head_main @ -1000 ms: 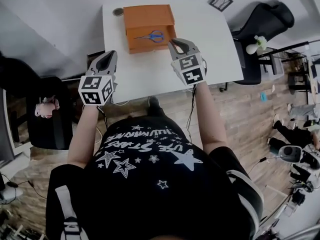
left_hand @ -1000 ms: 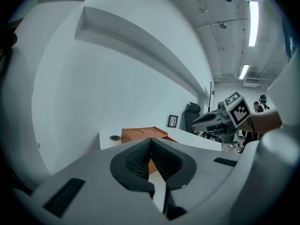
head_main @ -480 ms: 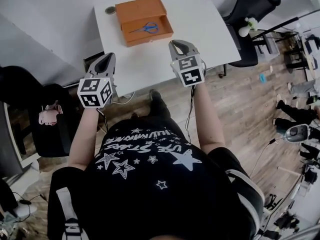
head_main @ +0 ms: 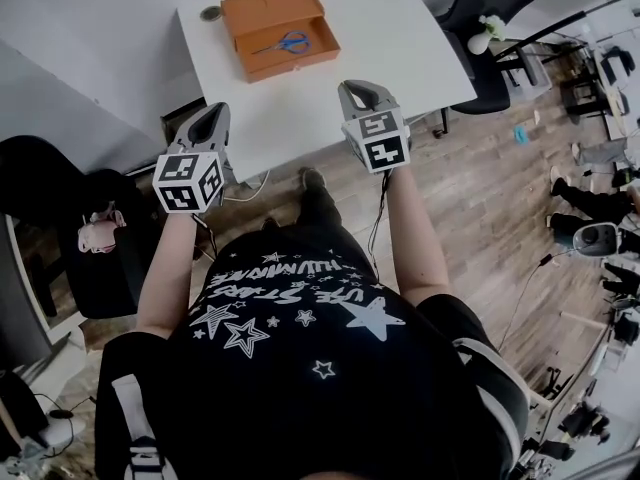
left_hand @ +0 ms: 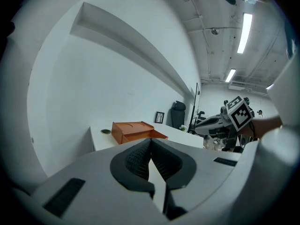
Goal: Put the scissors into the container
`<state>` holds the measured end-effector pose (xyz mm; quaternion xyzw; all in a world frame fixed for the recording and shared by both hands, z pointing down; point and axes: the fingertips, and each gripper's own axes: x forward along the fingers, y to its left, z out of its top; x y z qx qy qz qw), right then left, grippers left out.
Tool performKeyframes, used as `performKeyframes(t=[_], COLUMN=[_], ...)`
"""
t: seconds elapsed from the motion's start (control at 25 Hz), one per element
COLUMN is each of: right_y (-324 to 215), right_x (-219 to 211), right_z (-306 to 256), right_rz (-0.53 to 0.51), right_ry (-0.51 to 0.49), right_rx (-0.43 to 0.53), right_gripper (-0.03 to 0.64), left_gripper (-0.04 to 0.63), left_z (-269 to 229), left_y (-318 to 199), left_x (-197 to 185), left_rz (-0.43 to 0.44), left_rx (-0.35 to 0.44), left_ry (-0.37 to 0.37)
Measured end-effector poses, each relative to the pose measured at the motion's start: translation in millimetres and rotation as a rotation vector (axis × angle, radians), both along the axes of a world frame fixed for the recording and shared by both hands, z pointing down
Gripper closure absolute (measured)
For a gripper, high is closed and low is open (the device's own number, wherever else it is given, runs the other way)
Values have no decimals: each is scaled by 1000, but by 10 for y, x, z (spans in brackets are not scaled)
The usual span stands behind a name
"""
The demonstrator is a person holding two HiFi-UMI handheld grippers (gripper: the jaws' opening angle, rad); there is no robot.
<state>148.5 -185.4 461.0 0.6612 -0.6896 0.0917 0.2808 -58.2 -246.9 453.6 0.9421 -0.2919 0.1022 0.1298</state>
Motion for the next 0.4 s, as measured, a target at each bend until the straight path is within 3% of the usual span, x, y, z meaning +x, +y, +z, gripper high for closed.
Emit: performKeyframes(t=[0.4], right_y=[89], right_x=[-43], right_z=[16], right_rz=[-8], right_ry=[-4], right_rx=[-3], right_gripper=[566], left_gripper=[577], left_z=[21], left_y=[96], left_x=[-13], left_rz=[3], left_rx=[-8], left_ry=[-12])
